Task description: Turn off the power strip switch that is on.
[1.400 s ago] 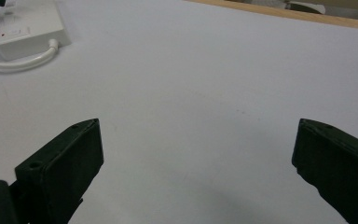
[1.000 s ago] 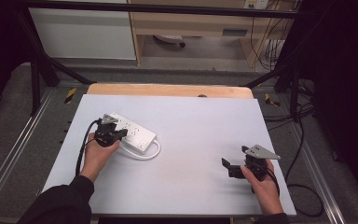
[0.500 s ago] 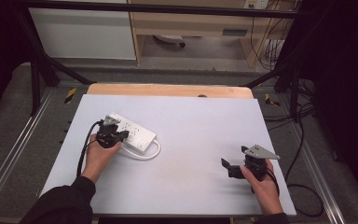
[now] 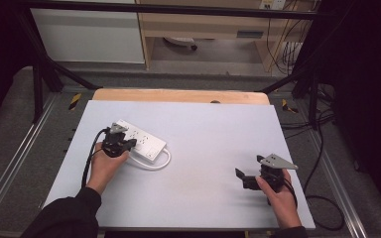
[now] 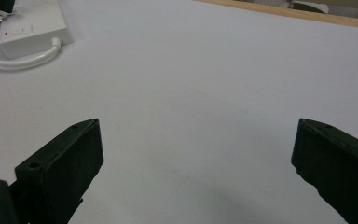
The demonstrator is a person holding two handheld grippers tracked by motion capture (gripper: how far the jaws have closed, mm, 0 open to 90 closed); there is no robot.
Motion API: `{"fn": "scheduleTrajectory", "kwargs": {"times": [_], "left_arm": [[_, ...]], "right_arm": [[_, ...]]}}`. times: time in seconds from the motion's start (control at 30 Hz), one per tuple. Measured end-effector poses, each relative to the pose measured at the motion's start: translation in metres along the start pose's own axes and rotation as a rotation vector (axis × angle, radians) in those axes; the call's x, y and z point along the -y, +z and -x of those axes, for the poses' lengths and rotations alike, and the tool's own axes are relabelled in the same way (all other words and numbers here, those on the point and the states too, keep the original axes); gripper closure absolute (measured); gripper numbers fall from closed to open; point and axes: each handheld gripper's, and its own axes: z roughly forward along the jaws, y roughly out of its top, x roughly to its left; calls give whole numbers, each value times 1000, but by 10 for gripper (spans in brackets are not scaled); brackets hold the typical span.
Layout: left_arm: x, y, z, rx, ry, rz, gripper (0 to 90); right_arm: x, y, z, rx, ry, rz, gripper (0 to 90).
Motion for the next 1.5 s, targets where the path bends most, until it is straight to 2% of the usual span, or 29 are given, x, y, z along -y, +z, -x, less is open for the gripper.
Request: {"fn": "scheduleTrajectory", "kwargs": {"times": [0.1, 0.7, 1.5], "left_arm": [[0, 1, 1, -3, 10, -5, 899], [0, 2, 0, 6, -3, -3, 900], [1, 2, -2, 19, 6, 2, 900]], "right_arm": [[0, 0, 0, 0, -1, 0, 26], [0, 0, 0, -1, 1, -1, 26], [0, 0, 0, 0, -2, -5, 26]]}}
